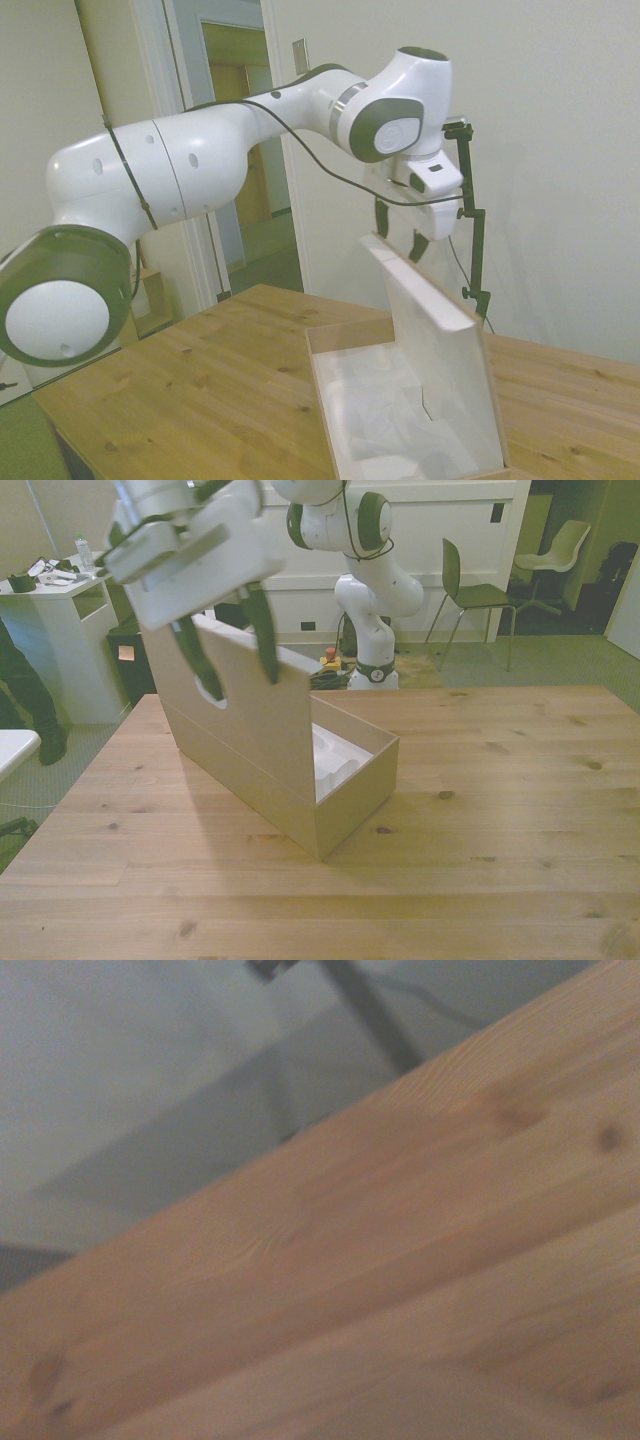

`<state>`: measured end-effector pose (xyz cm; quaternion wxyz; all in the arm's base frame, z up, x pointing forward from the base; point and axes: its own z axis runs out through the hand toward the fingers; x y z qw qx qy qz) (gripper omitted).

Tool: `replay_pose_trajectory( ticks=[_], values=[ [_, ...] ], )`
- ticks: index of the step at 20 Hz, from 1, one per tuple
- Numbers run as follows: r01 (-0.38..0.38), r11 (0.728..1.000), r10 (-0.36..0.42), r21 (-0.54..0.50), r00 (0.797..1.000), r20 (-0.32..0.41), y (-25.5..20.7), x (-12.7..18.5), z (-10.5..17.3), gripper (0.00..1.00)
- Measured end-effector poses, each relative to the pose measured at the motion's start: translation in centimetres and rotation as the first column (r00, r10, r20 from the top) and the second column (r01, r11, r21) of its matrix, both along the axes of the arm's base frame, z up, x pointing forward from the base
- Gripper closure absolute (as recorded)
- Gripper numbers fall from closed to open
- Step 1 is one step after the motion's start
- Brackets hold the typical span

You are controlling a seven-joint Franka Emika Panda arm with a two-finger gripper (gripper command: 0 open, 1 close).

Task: Close the box

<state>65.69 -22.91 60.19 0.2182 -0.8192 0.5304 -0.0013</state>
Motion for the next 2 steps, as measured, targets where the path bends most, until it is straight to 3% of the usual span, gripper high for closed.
replay_pose_trajectory(
  ticks=[2],
  values=[
    [-0.094,0.995,0.094,-0.010,0.994,-0.052,3.4,-0.4,-1.1,0.00]
  ],
)
